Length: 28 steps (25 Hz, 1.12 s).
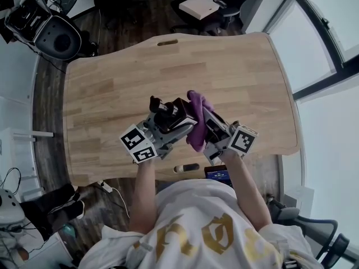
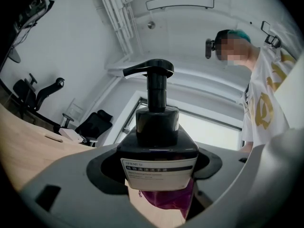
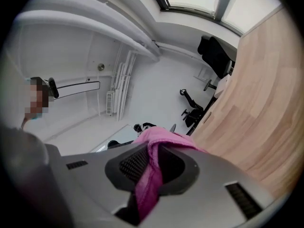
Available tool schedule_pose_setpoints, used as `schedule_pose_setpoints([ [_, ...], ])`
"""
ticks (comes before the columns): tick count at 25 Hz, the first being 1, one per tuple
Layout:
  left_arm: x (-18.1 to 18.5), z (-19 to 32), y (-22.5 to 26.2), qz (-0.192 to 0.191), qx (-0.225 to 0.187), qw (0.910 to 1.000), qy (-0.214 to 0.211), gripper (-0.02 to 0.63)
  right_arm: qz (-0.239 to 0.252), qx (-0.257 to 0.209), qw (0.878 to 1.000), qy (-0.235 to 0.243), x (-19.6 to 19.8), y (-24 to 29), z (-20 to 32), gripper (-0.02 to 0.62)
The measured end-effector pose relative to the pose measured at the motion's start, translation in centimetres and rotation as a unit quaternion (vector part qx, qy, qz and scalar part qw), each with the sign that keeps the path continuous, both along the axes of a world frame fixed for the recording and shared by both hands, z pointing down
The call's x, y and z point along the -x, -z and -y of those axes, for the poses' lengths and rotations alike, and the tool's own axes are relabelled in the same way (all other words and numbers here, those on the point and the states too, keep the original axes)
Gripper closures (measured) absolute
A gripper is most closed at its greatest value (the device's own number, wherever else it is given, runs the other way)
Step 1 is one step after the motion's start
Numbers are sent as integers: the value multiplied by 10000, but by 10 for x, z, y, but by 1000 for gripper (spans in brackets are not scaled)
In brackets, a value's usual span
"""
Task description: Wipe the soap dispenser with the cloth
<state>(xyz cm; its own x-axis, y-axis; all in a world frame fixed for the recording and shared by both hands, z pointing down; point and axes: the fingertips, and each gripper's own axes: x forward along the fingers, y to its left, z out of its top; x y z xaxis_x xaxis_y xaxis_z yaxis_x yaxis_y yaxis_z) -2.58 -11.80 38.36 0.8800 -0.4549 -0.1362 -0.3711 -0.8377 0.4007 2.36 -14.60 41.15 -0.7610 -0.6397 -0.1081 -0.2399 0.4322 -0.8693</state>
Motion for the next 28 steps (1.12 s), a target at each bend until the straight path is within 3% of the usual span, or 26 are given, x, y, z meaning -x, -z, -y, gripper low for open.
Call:
schedule_pose_setpoints([
  [6,12,7,0,23,-21,9998,197,250,-278,94,9990,330,22,-17,-15,545],
  [20,12,8,-3,63,76,9996,250,250,-191,329,9978,541,30,-24,-19,551],
  [28,12,10,-4,96,103,9994,308,250,-655,270,9939,850,47,-35,-34,552],
])
